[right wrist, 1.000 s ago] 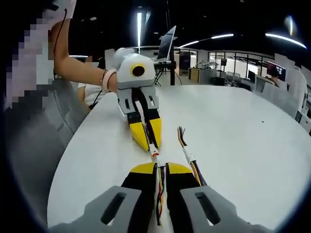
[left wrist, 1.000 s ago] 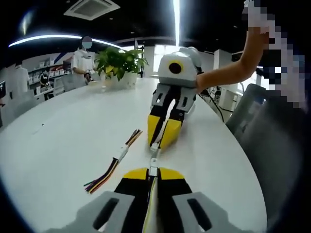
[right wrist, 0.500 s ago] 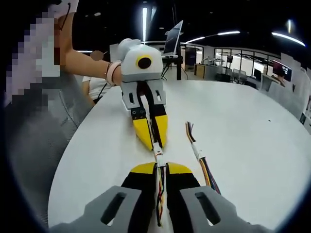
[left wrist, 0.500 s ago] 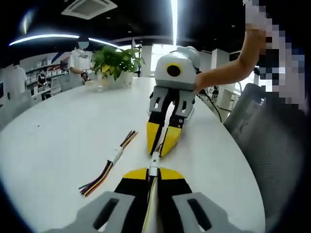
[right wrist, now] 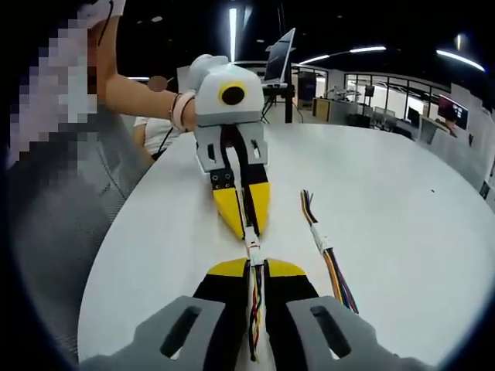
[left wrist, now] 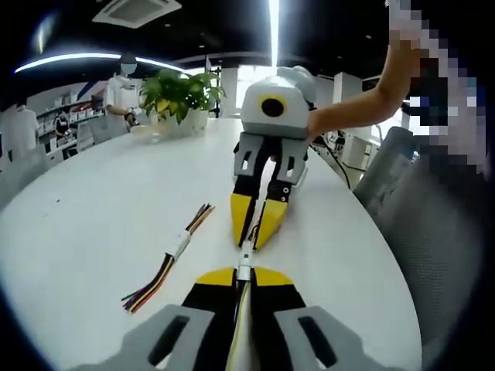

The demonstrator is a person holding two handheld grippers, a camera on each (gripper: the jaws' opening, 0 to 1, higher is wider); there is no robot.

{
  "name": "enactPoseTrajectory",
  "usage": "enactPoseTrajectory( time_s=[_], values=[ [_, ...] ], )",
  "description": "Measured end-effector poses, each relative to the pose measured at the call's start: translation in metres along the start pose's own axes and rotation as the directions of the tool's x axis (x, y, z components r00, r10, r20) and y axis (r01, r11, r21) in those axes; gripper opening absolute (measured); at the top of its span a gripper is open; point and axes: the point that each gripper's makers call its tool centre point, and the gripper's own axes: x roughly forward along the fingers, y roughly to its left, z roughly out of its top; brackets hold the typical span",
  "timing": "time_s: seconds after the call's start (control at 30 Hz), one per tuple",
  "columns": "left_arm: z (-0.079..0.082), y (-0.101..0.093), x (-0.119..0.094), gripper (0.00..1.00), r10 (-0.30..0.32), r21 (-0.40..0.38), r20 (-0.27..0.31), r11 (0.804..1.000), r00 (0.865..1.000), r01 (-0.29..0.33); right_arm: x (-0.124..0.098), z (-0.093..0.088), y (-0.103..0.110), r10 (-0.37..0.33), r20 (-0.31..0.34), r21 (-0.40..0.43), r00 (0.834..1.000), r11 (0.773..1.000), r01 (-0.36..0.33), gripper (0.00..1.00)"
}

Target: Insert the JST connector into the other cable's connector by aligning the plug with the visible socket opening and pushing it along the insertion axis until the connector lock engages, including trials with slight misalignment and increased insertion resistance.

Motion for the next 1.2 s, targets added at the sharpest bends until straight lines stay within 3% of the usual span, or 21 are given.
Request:
enactPoseTrajectory(
  time_s=[0.2,0.43,1.2],
  values=[
    [0.0028,-0.0024,-0.0009,0.0,-0.006,-0.003,0.005,1.0,1.0,0.006,-0.0007,0.0015,0.0009,0.006,0.0,0.001,1.0,1.0,-0.006,0.04],
    [-0.0014,-0.0072,0.0,0.0,-0.02,0.028,-0.037,0.999,0.999,0.021,0.0026,-0.0016,0.0054,0.019,-0.022,-0.005,1.0,1.0,-0.019,0.04],
    [0.0059,-0.0069,-0.0009,0.0,-0.026,0.077,-0.028,0.997,0.999,0.029,-0.0002,-0.0029,0.0053,0.017,-0.032,0.003,0.999,1.0,-0.017,0.04]
  ],
)
